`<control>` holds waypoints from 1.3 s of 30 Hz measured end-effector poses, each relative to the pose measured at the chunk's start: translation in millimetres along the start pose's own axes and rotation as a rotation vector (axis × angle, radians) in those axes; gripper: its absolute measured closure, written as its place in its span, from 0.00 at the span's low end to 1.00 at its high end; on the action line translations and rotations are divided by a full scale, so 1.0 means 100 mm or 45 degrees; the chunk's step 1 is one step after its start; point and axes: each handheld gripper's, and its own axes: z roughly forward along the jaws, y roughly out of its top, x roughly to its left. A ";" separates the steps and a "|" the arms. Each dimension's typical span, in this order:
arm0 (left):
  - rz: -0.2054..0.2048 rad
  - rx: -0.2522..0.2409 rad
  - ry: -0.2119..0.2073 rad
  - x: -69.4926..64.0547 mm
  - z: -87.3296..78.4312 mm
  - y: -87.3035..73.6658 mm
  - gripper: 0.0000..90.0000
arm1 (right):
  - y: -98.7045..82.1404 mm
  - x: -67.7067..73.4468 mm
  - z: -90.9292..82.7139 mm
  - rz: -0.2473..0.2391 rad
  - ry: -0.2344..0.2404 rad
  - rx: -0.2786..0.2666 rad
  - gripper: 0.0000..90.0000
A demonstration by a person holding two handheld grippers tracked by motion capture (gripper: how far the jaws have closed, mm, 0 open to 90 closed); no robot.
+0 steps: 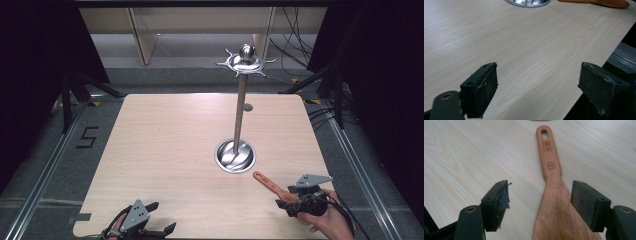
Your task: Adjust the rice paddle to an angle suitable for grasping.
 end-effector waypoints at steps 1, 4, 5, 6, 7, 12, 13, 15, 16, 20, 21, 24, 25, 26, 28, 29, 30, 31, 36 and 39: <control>-0.009 0.002 -0.004 0.00 0.00 0.00 0.17 | 0.00 0.00 0.00 0.000 0.000 0.000 0.36; 0.032 -0.004 -0.005 0.02 0.00 0.01 0.17 | 0.05 0.02 0.01 -0.050 -0.005 -0.010 0.36; 0.035 -0.002 -0.007 0.02 0.00 0.01 0.17 | 0.06 0.02 0.02 -0.061 -0.013 -0.029 0.37; 0.047 0.024 0.004 0.03 -0.01 0.00 0.17 | 0.08 0.03 0.02 -0.063 -0.009 -0.011 0.37; 0.042 0.037 0.007 0.03 -0.01 0.00 0.17 | 0.09 0.03 0.03 -0.059 -0.010 -0.010 0.37; 0.049 0.037 0.008 0.03 -0.01 0.00 0.17 | 0.16 0.02 0.08 -0.087 -0.021 0.037 0.38; 0.043 0.014 -0.002 0.02 -0.01 0.00 0.17 | 0.18 0.02 0.09 -0.088 -0.025 0.050 0.38; 0.039 0.005 0.010 0.03 -0.01 0.01 0.17 | 0.25 0.00 0.11 -0.127 -0.044 0.106 0.41; 0.032 -0.001 0.010 0.02 -0.01 0.01 0.16 | 0.27 0.00 0.12 -0.123 -0.047 0.101 0.41; 0.032 -0.010 -0.002 0.03 0.00 0.00 0.17 | 0.35 -0.02 0.14 -0.129 -0.052 0.137 0.43; 0.031 -0.007 0.002 0.02 0.00 0.01 0.17 | 0.37 -0.04 0.19 -0.138 -0.050 0.118 0.44; 0.033 -0.001 -0.009 0.02 0.00 0.00 0.17 | 0.47 -0.05 0.25 -0.132 -0.058 0.210 0.47; 0.033 -0.001 -0.009 0.02 0.00 0.00 0.16 | 0.47 -0.05 0.25 -0.132 -0.058 0.210 0.47; 0.031 -0.007 -0.006 0.03 0.00 0.00 0.17 | 0.49 -0.05 0.28 -0.132 -0.058 0.228 0.48; 0.048 0.009 0.001 0.03 -0.01 0.00 0.17 | 0.52 -0.05 0.30 -0.132 -0.049 0.243 0.50; 0.064 0.029 0.006 0.04 -0.01 0.00 0.16 | 0.54 -0.05 0.31 -0.132 -0.048 0.261 0.50; 0.064 0.029 0.006 0.04 -0.01 0.00 0.17 | 0.54 -0.05 0.31 -0.132 -0.048 0.261 0.50; 0.069 0.024 0.007 0.04 -0.01 0.00 0.17 | 0.55 -0.06 0.33 -0.129 -0.044 0.277 0.51; 0.062 0.018 0.008 0.04 -0.01 0.00 0.17 | 0.65 -0.07 0.42 -0.129 -0.063 0.359 0.53; 0.046 0.007 0.005 0.03 -0.01 0.01 0.17 | 0.67 -0.08 0.44 -0.159 -0.035 0.364 0.54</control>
